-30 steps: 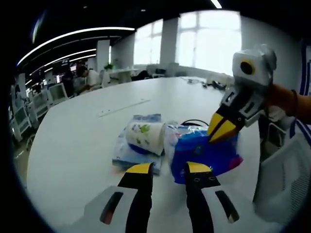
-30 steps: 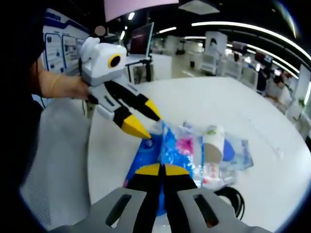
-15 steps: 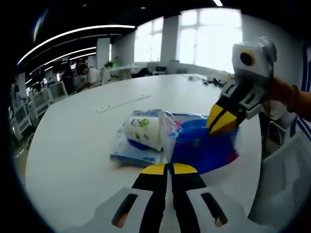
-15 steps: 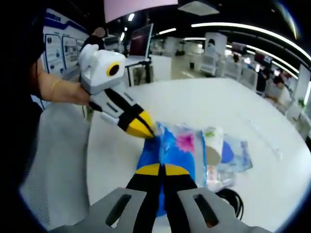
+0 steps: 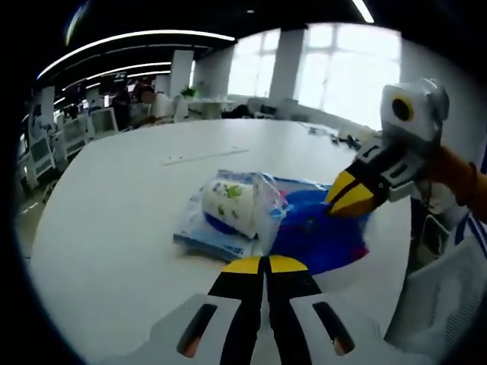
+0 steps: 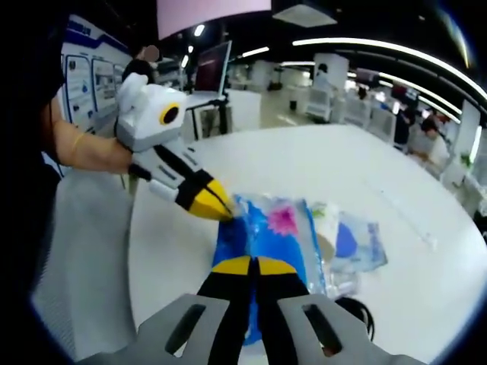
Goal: Arrange the tabletop items into an orderly group along one side of the table until the central work area is clear of visible clutter.
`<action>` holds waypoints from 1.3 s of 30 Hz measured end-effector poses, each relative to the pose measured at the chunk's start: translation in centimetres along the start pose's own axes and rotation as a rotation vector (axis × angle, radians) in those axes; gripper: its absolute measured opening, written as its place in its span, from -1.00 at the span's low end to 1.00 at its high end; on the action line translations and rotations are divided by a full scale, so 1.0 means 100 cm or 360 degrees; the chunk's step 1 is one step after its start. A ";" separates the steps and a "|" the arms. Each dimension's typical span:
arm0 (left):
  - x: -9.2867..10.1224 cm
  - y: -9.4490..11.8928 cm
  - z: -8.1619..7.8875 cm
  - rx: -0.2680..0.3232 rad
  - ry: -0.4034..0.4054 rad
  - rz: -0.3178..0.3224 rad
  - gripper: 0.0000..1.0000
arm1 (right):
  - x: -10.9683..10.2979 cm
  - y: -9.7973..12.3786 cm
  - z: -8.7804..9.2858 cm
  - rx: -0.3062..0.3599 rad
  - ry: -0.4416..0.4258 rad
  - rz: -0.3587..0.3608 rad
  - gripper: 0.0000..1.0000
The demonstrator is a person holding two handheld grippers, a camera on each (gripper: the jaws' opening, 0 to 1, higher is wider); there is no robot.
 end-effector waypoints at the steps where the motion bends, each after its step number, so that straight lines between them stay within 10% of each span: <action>1: 0.000 -0.001 0.000 -0.0003 0.0032 -0.0013 -1.00 | 0.001 0.000 0.000 0.0000 -0.0007 0.0007 -1.00; 24: -0.003 -0.004 0.004 -0.0026 0.0358 -0.0312 -1.00 | 0.024 0.013 0.003 0.0159 -0.0319 0.0516 -0.50; 39: 0.002 -0.004 0.005 -0.0022 0.0402 -0.0378 -1.00 | 0.008 0.035 0.021 0.0068 -0.0613 0.0885 -0.31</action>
Point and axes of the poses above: the point that each gripper's makers call its tool centre point, and the gripper's own axes: y roughly backward along the fingers, x roughly to its right, z roughly out of its underside, the point moved 6 cm from there along y, roughly backward along the fingers, and after that the axes turned 7 degrees about x, right-handed, at the moved point
